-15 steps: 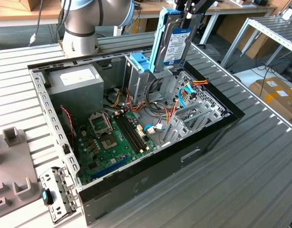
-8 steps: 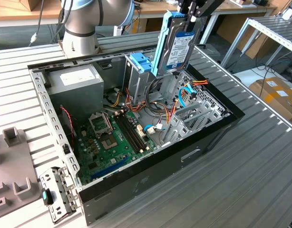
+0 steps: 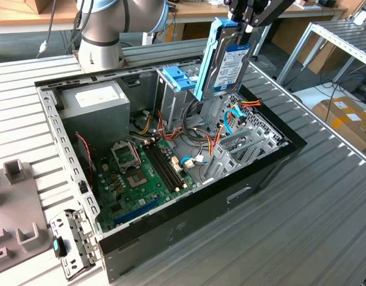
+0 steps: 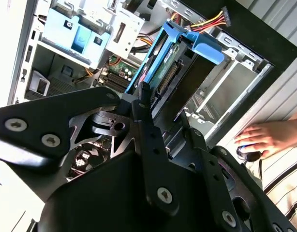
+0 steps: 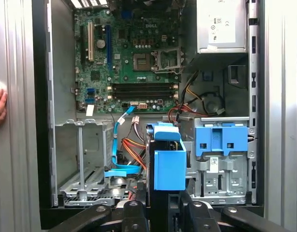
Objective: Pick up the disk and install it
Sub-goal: 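Pick up the disk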
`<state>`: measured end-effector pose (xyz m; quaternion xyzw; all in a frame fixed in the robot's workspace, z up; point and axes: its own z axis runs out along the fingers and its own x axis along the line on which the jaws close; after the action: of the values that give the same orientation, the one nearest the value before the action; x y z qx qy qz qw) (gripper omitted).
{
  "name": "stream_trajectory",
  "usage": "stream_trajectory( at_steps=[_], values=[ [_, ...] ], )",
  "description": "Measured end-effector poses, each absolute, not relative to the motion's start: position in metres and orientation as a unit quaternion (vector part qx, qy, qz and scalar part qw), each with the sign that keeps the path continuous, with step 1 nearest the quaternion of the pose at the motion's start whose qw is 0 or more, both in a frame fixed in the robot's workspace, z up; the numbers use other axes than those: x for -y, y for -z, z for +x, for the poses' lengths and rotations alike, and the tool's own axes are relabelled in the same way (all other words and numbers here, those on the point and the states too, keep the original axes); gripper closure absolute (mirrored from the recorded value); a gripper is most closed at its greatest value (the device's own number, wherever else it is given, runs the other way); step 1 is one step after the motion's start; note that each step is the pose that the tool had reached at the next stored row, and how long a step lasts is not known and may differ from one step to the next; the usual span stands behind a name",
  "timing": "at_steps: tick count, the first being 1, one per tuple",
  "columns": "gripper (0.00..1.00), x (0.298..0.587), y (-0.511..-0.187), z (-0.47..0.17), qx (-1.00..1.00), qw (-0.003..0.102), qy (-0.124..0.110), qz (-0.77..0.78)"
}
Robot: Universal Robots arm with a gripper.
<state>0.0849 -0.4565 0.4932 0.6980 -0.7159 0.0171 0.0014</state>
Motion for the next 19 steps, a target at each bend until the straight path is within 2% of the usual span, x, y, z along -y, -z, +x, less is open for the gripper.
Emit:
stream_trajectory(
  at_steps=[9,19],
  values=[
    [0.65,0.49,-0.493,0.085,0.716,0.001,-0.017,0.698],
    [0.65,0.513,-0.493,0.085,0.716,0.001,-0.017,0.698]
  ],
)
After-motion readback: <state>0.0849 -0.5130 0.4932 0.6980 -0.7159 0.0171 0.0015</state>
